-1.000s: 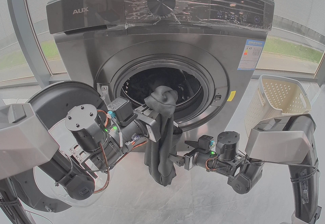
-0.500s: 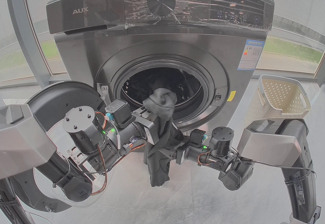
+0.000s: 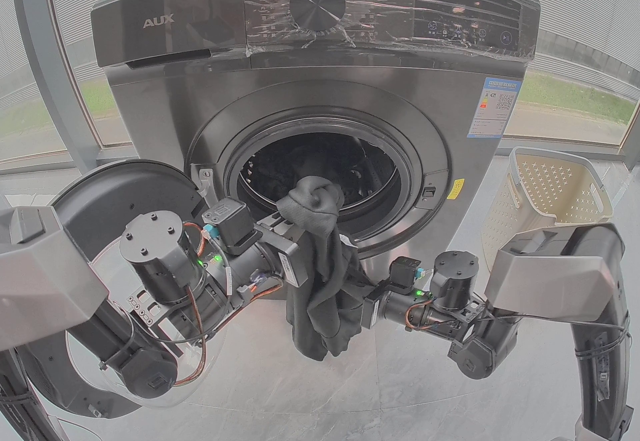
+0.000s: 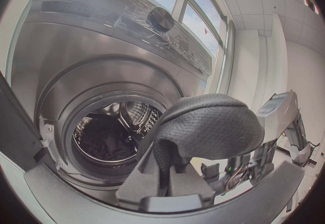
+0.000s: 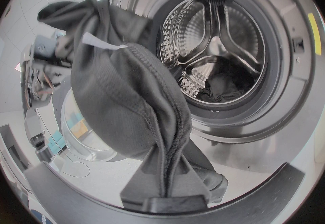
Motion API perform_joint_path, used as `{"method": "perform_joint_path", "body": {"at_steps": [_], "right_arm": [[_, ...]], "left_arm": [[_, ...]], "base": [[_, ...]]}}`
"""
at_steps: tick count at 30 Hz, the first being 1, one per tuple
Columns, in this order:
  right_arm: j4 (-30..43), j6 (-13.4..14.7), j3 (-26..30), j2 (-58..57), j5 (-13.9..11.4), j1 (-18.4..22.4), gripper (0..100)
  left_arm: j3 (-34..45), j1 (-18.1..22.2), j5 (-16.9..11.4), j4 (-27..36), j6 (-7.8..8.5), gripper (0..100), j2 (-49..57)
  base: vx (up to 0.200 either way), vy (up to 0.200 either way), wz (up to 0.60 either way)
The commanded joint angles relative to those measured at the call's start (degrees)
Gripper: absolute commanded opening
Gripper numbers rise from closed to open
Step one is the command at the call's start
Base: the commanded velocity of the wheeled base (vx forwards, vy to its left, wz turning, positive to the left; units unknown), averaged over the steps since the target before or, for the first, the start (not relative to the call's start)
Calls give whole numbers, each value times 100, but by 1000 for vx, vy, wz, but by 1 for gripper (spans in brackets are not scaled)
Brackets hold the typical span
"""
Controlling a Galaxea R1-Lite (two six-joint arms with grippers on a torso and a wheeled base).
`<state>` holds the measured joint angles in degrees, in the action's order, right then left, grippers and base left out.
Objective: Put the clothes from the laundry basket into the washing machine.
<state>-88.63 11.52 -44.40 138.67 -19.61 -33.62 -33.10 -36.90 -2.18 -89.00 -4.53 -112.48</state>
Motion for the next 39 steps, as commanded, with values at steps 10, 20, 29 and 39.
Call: {"method": "perform_joint_path", "body": {"at_steps": [10,20,29,39], "right_arm": [[-6,-326,1953,-2072,274,348,0],[-6,-299,2779,-2916,230,567,0],[-14,-335,2656,-2863,239,268,0],[-14,-308,1996,-2670,1021,365,0]], "left_arm": [[814,421,-81,-3,-127,0,482],[1086,1045,-186,-3,-100,0,499],[1112,965,-221,-12,-83,0,455],[1051,983,-177,-21,-56,0,455]], "base": [[0,0,0],[0,0,0],[0,0,0],[0,0,0]]}}
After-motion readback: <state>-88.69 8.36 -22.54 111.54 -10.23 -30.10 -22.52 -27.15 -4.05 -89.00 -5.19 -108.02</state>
